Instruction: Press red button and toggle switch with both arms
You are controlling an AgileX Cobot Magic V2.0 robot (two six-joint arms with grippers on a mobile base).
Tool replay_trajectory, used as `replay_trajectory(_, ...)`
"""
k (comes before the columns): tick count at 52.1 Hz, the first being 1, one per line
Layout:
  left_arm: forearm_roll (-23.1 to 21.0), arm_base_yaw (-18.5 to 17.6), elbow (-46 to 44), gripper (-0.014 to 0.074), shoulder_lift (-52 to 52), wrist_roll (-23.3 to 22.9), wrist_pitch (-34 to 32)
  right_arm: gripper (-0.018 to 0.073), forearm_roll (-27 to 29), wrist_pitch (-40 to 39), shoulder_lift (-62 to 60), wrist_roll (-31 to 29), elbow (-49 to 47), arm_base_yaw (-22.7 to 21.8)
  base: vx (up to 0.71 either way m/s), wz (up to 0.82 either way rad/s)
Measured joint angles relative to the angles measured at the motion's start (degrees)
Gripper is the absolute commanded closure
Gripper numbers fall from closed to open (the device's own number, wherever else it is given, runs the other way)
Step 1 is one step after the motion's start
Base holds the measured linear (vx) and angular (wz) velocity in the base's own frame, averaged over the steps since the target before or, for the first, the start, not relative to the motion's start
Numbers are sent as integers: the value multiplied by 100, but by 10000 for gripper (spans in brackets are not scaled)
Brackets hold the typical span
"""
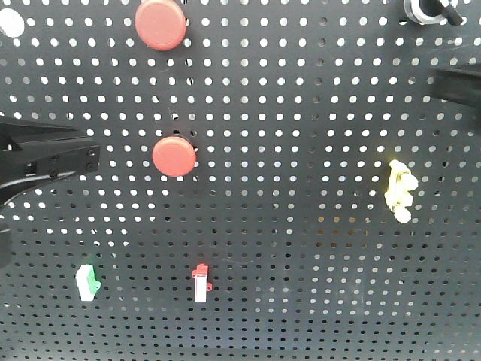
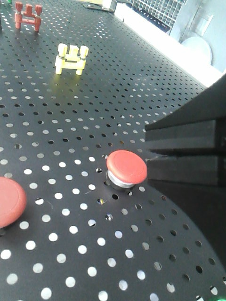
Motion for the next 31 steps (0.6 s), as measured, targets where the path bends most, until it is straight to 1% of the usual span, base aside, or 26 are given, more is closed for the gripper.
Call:
replay_trajectory(3,144,0,0,595,0,-138,56,564,-338,52,-222,232,252,0,0,0)
replay_trajectory(8,721,0,1,595,0,-606,268,564,-1029,117,-692,716,847,0,0,0)
replay_trajectory(12,1387,0,113,595,-2,-1169,397,564,-1621,167,-1121,1114,1348,0,0,0)
replay_trajectory(14,1817,0,192,595,-7,-1535,492,564,-1842,196,-1326,1294,1563,0,0,0)
replay_trajectory(17,2341,0,349,595,-14,-1992,599,564,-2107,263,-1675,1562,1880,0,0,0)
replay_trajectory(19,2784,0,537,595,-47,-2395,641,564,-2286,315,-1942,1722,2094,0,0,0)
replay_trajectory(22,3279,0,810,595,-106,-2864,672,564,-2425,389,-2251,1851,2332,0,0,0)
replay_trajectory(25,3871,0,1219,595,-234,-3446,697,564,-2503,475,-2603,1907,2594,0,0,0)
replay_trajectory(31,4690,0,2015,595,-568,-4266,704,564,-2554,577,-3279,1955,3054,0,0,0)
